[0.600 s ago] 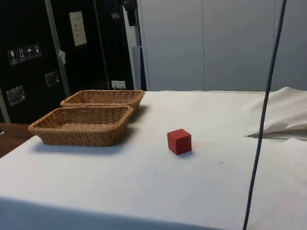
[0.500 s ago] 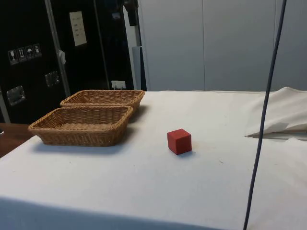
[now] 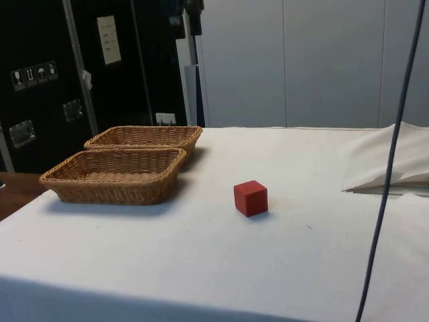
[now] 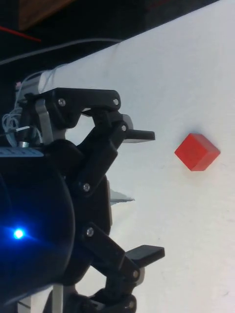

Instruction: Pick up the red cube and place it into the right basket.

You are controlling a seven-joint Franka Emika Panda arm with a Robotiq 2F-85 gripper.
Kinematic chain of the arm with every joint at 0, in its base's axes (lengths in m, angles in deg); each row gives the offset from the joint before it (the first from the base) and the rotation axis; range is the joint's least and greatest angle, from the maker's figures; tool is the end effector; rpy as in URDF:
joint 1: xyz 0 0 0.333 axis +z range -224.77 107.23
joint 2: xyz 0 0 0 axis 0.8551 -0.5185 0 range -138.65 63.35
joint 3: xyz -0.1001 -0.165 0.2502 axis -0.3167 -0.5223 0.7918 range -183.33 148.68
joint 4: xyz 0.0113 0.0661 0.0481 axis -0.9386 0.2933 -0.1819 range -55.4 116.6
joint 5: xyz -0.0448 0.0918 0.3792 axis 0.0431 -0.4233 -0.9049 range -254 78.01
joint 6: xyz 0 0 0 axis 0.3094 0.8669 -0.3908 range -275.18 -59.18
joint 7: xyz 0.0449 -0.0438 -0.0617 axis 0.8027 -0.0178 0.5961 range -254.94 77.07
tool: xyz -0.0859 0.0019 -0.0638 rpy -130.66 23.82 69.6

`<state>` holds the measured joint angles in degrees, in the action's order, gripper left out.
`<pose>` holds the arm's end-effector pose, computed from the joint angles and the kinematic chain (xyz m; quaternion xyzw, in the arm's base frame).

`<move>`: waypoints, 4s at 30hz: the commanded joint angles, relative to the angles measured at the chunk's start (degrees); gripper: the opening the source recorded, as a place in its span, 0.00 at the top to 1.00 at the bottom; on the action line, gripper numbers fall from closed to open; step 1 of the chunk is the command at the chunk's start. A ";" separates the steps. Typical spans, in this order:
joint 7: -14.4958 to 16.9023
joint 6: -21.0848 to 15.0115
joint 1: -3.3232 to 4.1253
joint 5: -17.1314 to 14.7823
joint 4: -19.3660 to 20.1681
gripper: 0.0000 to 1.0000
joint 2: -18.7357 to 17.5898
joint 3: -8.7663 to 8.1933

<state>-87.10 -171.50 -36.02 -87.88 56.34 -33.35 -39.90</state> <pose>0.5348 -0.0021 0.4804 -0.9997 -0.0184 0.0037 0.0135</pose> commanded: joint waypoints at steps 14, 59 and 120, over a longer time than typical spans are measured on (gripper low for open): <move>-1.43 -7.56 -0.11 2.12 8.37 0.00 6.07 1.15; 7.96 -32.49 0.17 -0.06 34.55 0.00 9.45 3.09; 24.41 -55.00 -1.32 -1.09 37.99 0.00 -10.89 8.82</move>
<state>-62.69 -226.51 -37.34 -88.97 94.33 -44.24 -31.08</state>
